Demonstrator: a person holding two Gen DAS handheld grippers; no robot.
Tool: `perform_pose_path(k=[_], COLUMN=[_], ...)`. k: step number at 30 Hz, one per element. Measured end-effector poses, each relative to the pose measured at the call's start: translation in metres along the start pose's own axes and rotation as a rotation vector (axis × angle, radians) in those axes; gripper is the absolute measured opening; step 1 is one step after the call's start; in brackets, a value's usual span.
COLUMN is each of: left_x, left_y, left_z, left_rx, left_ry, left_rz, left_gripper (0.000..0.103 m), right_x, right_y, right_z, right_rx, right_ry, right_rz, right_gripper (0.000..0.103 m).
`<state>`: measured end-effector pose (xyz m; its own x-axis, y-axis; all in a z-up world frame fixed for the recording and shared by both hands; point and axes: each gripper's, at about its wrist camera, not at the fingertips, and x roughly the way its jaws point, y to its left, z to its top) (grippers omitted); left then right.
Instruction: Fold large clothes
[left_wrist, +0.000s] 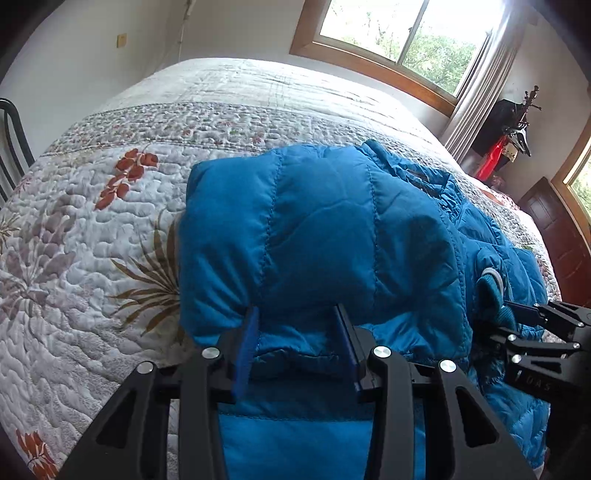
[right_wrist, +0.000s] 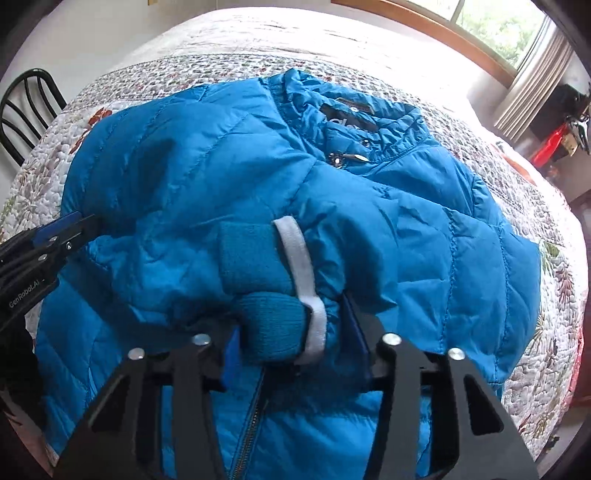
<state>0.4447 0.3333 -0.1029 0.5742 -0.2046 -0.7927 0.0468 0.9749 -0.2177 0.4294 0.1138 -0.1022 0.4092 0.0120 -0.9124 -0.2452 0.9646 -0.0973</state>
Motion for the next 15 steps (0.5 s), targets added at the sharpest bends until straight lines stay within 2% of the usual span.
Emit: perform_pose_path(k=[1, 4, 8, 11, 12, 13, 15], left_x=[-0.001, -0.001, 0.000, 0.000, 0.001, 0.001, 0.000], left_y=[0.000, 0.001, 0.001, -0.001, -0.001, -0.002, -0.003], left_z=[0.000, 0.000, 0.000, -0.001, 0.000, 0.000, 0.001], left_rx=[0.004, -0.002, 0.004, 0.006, 0.007, 0.007, 0.016], left_ry=[-0.002, 0.001, -0.002, -0.003, -0.002, 0.000, 0.003], left_rz=[-0.001, -0.004, 0.003, 0.013, 0.016, 0.020, 0.029], left_gripper=[0.041, 0.041, 0.041, 0.041, 0.041, 0.041, 0.041], right_x=[-0.003, -0.018, -0.034, -0.036, -0.036, -0.036, -0.036], right_y=[-0.007, -0.033, -0.087, -0.125, -0.138, -0.150, -0.173], right_z=[-0.001, -0.002, -0.007, -0.016, -0.021, -0.025, -0.036], right_rx=[0.018, 0.083, 0.228, 0.295, 0.327, 0.357, 0.411], right_ry=[-0.005, -0.023, -0.033, -0.034, -0.032, -0.031, -0.042], right_rz=[0.031, 0.129, 0.265, 0.264, 0.251, 0.245, 0.276], right_gripper=[0.035, 0.030, 0.030, 0.032, 0.037, 0.050, 0.063])
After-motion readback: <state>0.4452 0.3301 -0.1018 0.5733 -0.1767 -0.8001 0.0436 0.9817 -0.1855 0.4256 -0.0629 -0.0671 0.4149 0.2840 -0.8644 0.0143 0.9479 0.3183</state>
